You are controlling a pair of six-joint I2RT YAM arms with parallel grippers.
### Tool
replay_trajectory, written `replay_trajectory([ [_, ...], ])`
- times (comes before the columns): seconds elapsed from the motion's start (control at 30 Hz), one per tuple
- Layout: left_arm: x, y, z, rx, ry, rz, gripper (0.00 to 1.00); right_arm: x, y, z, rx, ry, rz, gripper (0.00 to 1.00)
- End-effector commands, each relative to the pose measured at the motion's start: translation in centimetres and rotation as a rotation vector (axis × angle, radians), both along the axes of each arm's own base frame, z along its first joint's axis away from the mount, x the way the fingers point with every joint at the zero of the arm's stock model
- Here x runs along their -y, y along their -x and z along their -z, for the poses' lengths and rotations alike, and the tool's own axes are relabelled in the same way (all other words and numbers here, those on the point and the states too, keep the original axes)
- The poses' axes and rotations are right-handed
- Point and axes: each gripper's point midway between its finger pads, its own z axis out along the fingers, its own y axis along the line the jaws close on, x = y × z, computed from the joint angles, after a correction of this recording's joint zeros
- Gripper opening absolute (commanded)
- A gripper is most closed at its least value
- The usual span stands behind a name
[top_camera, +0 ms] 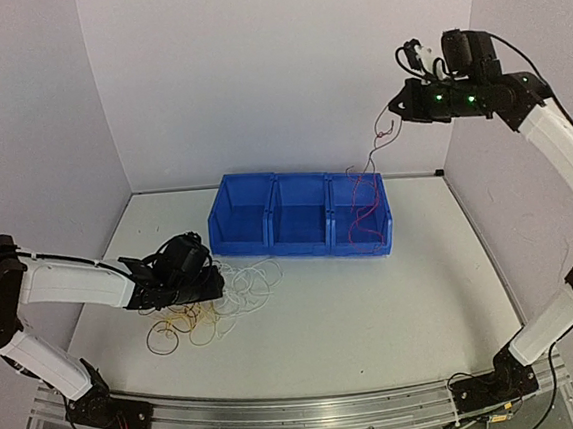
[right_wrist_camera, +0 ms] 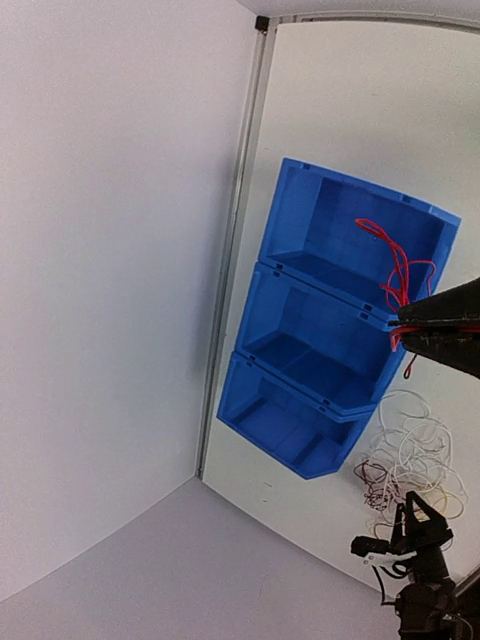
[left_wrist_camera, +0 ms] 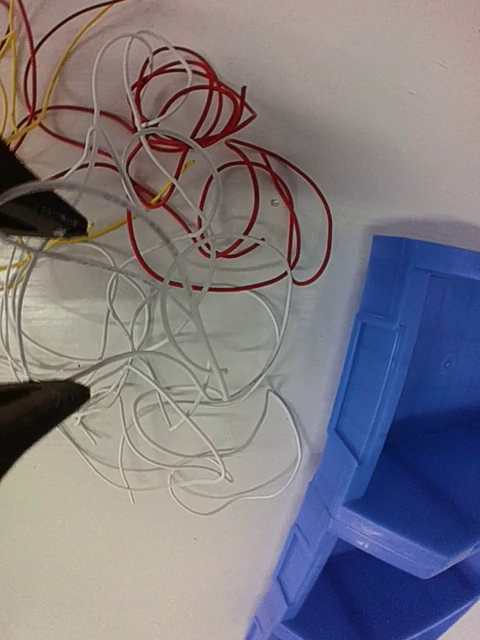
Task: Untangle the cables
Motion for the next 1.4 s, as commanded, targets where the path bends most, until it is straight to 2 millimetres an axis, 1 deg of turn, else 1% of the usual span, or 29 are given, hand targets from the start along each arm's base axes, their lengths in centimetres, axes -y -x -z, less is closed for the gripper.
replay_trajectory([
  [0.0, 1.8, -1.2, -2.7, 0.046, 0.061, 0.019, 0.65, -2.0, -3.2, -3.1, 0.120, -0.016, -0.039, 0.00],
  [0.07, 1.6, -1.3, -3.5, 0.058, 0.056, 0.016, 0.82, -2.6, -4.9, -2.7, 0.133, 0.017, -0.039, 0.00],
  [0.1, 1.6, -1.3, -4.0, 0.065, 0.055, 0.017, 0.88, -2.8, -5.4, -2.6, 0.140, 0.031, -0.044, 0.00],
  [0.17, 1.4, -1.2, -5.4, 0.086, 0.061, 0.019, 0.98, -3.4, -6.5, -1.7, 0.138, 0.056, -0.052, 0.00],
  [0.2, 1.3, -1.2, -6.1, 0.097, 0.068, 0.015, 1.00, -3.5, -7.0, -1.2, 0.134, 0.070, -0.053, 0.00],
  [0.33, -0.5, -0.9, -7.9, 0.100, 0.043, -0.046, 1.00, -3.7, -8.9, 1.4, 0.116, 0.136, -0.033, 0.00],
  [0.37, -1.0, -0.6, -7.9, 0.084, 0.026, -0.062, 1.00, -3.7, -9.4, 2.1, 0.109, 0.152, -0.026, 0.00],
  [0.4, -1.4, -0.5, -8.3, 0.084, 0.020, -0.078, 1.00, -3.8, -9.9, 2.9, 0.102, 0.168, -0.020, 0.00],
  [0.53, -3.1, 0.3, -8.4, 0.061, 0.001, -0.138, 1.00, -3.8, -11.5, 5.6, 0.084, 0.248, -0.013, 0.00],
  [0.77, -4.5, 1.0, -7.9, 0.034, -0.018, -0.186, 1.00, -3.3, -12.9, 9.8, 0.025, 0.324, 0.008, 0.00],
  [0.9, -4.8, 1.2, -7.7, 0.027, -0.025, -0.199, 1.00, -2.5, -13.6, 12.2, -0.015, 0.353, 0.027, 0.00],
  [1.2, -5.2, 1.0, -7.3, 0.000, -0.081, -0.225, 1.00, -0.6, -15.8, 19.1, -0.156, 0.343, 0.061, 0.00],
  [1.37, -5.2, 0.8, -7.0, -0.021, -0.113, -0.241, 1.00, -0.7, -16.6, 22.7, -0.217, 0.351, 0.049, 0.00],
])
